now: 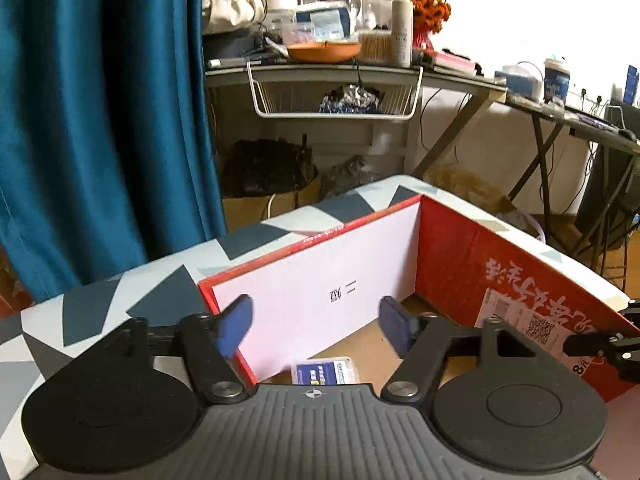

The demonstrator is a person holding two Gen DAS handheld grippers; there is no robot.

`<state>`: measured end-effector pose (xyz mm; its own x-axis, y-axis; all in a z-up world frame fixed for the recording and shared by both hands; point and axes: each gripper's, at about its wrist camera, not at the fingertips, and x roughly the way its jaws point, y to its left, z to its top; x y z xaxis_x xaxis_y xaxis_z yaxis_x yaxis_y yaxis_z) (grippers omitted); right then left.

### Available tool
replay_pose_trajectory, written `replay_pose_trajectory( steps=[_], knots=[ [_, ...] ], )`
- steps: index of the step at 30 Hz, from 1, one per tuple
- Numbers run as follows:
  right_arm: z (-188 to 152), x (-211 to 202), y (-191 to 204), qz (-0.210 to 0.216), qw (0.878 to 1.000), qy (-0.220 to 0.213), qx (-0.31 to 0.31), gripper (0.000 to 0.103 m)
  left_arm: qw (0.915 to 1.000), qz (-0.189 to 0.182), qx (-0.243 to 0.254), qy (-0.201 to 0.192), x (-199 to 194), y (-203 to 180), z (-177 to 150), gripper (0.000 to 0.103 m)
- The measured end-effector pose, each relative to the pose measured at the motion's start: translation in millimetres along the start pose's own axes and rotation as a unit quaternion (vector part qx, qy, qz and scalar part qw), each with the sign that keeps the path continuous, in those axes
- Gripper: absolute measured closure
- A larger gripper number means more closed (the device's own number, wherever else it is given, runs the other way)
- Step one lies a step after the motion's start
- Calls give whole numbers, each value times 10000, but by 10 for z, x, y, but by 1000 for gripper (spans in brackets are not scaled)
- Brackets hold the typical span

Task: Organize rigid objects
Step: 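Carry the plastic case into the red box and open the left tool, then move the left tool back over the markers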

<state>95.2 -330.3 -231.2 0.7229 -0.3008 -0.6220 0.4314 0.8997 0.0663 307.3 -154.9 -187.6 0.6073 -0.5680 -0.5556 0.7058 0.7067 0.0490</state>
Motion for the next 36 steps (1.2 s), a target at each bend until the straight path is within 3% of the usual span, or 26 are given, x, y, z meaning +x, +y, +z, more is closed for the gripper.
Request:
replay_pose_trajectory(
  steps=[5,8,10,13,21,26,31,36],
  knots=[
    [4,5,-1,12,10000,9,-13,91,9989,26,-405,-248,-183,107,-25,14],
    [5,4,-1,13,10000,8,-13,91,9972,79,-617,-417,-322,189,-66,12],
    [5,4,-2,16,10000,13,-9,91,9965,348,-621,-427,-399,221,-100,4],
    [7,6,-12,53,10000,21,8,91,9948,696,-612,-424,-527,319,-187,3],
    [3,8,-16,78,10000,19,33,91,9905,989,-952,117,-808,608,-569,0],
    [-3,4,-18,87,10000,20,35,90,9805,1094,-1555,490,-945,668,-922,0],
    [-8,1,-20,80,10000,19,12,90,9725,1308,-1721,870,-986,562,-1207,0],
    [-12,1,-25,104,9999,18,20,90,9635,1353,-2143,861,-1094,548,-1363,9]
  ],
)
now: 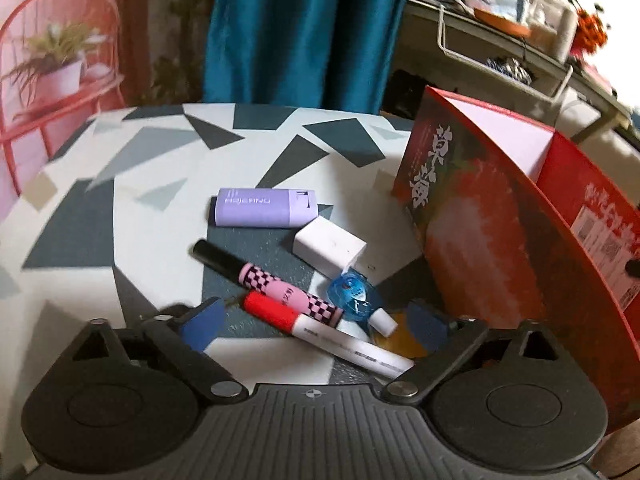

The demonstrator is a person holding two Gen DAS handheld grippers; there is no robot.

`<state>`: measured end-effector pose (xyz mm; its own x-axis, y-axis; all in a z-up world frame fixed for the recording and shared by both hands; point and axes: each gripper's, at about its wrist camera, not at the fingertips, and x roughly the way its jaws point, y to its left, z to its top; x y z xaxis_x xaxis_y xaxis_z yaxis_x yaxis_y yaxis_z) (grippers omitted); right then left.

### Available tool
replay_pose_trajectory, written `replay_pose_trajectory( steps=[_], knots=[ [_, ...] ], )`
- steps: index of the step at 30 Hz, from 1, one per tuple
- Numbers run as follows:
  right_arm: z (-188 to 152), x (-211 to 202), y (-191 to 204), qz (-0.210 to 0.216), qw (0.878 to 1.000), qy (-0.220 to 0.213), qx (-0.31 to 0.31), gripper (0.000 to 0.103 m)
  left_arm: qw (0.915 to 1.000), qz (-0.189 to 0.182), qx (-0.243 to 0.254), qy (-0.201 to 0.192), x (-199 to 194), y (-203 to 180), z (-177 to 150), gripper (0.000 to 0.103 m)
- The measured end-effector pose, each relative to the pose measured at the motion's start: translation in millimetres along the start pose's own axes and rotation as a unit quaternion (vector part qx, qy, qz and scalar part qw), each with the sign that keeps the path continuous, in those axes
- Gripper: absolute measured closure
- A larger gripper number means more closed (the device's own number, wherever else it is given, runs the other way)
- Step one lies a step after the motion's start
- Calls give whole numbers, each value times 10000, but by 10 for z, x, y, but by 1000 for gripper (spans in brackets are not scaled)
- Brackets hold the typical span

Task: Organize rigid objects
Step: 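Move the left tool back over the markers, then lower the left tool onto the white red-capped marker and close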

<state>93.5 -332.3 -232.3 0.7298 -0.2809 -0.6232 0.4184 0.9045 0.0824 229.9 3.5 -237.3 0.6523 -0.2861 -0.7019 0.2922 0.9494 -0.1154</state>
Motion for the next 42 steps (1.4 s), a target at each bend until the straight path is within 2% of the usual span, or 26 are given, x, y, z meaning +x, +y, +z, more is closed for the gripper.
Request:
replay_pose_trajectory(
  steps=[4,9,11,15,18,20,26,36,42],
  knots=[
    [-3,-2,-1,14,10000,4,-18,89,10000,-28,-73,-23,-20,-42,-20,27],
    [-5,-5,0,13,10000,4,-27,88,9986,-239,-443,186,108,-117,-92,30],
    [-4,-5,-2,12,10000,4,-28,88,9990,-159,-353,229,150,-157,-119,37],
    [-5,-12,4,16,10000,4,-37,87,9985,-25,-393,374,200,-133,-163,42],
    [-5,-12,5,21,10000,0,-28,87,9991,26,-289,314,181,-120,-175,44],
    [-6,-15,14,18,10000,-4,-42,86,9992,146,-238,272,166,-109,-181,58],
    [-7,-19,14,10,10000,-8,-54,86,9996,84,-244,103,134,-46,-203,73],
    [-17,-25,72,-138,9996,-33,-244,86,9980,545,296,-153,256,-99,-115,76],
    [-18,-25,78,-132,9996,-34,-246,86,9983,579,-2,-64,268,-16,-95,76]
  ],
)
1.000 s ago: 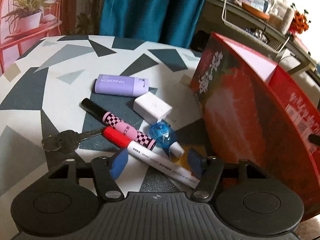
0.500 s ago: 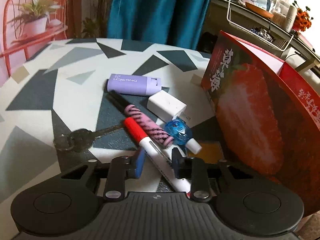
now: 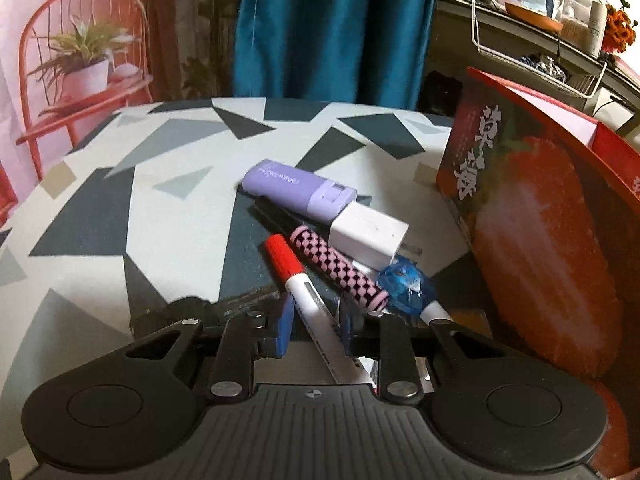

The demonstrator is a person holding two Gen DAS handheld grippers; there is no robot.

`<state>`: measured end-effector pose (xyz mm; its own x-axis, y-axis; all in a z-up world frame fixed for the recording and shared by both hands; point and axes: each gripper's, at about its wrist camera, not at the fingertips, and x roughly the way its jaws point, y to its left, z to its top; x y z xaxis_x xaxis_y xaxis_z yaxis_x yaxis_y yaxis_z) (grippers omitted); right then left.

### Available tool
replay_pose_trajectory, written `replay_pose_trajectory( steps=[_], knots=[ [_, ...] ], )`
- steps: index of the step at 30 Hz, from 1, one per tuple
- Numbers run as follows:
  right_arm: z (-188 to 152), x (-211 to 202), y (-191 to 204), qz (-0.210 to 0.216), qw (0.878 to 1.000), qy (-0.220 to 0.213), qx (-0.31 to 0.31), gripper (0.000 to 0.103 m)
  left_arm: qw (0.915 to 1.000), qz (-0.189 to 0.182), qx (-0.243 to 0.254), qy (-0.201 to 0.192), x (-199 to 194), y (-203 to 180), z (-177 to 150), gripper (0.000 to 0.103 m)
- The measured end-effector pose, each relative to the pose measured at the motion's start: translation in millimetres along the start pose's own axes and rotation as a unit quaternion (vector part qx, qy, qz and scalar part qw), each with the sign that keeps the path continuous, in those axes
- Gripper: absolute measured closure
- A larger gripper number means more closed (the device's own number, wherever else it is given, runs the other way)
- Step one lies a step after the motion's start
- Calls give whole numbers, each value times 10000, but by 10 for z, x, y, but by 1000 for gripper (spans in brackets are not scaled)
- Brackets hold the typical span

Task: Organize rigid objects
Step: 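Lower the left tool onto the white red-capped marker and close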

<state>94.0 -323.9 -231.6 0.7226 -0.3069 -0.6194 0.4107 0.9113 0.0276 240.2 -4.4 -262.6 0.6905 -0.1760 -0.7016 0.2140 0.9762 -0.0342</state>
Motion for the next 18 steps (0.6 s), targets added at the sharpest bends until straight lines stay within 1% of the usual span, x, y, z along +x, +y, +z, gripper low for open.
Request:
replay_pose_trajectory(
  steps=[9,15,18],
  knots=[
    [-7,-5,-2,26,10000,-15,10,85,9992,199,282,-188,-12,-86,-76,74],
    [-7,-6,-1,26,10000,-14,13,85,9992,119,280,-273,-44,-63,-105,79],
    [-9,-7,-3,26,10000,-18,16,85,9982,171,460,-333,-70,-84,-144,82]
  ],
)
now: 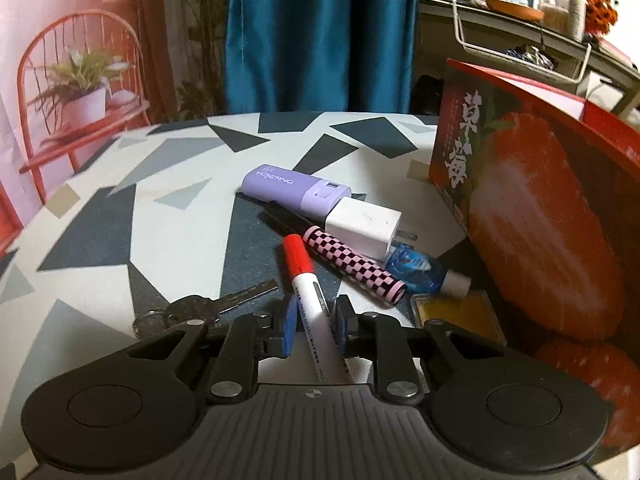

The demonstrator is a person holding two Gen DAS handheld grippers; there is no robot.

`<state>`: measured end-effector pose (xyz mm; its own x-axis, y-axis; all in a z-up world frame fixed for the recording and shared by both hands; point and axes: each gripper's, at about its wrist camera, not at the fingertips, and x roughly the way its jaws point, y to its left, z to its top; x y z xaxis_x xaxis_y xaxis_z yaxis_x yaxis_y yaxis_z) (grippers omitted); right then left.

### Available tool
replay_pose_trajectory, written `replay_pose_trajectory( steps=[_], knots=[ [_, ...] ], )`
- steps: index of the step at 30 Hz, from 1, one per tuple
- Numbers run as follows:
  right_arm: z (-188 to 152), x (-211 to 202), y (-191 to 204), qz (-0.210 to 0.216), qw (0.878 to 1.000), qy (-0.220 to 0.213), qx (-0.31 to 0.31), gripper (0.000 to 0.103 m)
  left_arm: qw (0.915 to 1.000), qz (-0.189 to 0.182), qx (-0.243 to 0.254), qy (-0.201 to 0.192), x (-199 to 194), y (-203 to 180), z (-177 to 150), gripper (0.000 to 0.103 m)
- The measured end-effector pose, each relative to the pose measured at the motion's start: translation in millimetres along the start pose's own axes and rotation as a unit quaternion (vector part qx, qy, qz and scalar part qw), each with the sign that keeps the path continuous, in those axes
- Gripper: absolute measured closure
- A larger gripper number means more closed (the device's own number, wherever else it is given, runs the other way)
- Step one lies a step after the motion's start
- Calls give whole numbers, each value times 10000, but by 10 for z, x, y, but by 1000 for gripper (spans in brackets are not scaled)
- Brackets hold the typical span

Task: Organize rigid objects
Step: 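Lower the left tool onto the white red-capped marker and close, then lift the white red-capped marker with the left tool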

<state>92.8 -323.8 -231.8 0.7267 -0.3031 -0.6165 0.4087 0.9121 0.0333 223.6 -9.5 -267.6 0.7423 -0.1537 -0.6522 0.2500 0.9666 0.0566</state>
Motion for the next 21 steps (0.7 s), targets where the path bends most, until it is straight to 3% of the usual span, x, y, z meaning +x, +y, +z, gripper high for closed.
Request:
replay_pose_trajectory(
  steps=[9,16,21],
  knots=[
    [0,-2,-3,-6,10000,-2,-4,85,9997,-75,-234,-35,-5,62,-23,81],
    [-3,0,-3,-7,10000,4,-7,85,10000,-2,-89,38,11,22,4,80],
    [-4,0,-4,-4,10000,4,-8,85,9998,-30,-191,9,-12,87,25,87]
  ],
)
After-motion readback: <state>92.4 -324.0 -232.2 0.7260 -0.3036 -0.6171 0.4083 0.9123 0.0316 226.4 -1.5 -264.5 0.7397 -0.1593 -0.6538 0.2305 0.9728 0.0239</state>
